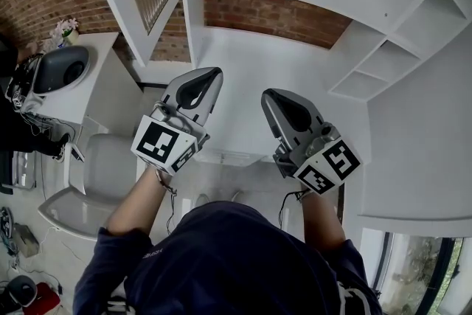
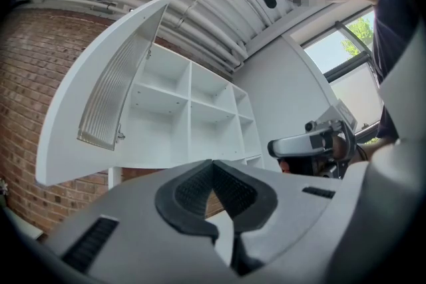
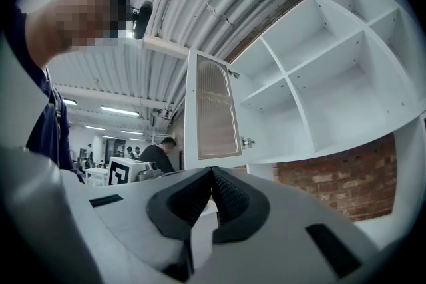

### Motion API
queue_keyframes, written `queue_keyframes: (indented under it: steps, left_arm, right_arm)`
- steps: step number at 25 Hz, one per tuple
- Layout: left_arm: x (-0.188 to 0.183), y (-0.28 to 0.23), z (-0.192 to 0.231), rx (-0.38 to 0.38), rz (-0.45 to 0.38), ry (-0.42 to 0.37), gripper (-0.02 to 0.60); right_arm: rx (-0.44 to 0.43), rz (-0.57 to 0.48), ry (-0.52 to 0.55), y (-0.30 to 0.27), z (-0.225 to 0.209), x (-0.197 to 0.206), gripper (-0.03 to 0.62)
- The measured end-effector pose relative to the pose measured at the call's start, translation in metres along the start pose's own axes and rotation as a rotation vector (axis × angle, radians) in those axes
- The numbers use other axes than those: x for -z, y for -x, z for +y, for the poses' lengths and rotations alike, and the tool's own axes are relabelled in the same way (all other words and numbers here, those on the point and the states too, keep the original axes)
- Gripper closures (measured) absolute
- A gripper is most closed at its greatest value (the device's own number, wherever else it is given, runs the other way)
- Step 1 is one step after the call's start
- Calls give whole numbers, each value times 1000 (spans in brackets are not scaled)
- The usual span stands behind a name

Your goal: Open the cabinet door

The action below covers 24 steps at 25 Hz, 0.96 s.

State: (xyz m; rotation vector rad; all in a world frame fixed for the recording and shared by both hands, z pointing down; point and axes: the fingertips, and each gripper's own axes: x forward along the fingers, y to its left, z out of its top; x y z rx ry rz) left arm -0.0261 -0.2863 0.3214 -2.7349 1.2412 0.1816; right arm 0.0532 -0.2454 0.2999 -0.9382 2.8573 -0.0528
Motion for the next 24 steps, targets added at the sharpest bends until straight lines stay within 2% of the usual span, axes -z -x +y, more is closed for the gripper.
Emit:
queue_keyframes:
  steps: [24]
  left_arm:
    - [-2, 7, 2, 8, -11, 13, 574]
  right_arm:
    - [2, 0, 1, -7, 8, 3, 571]
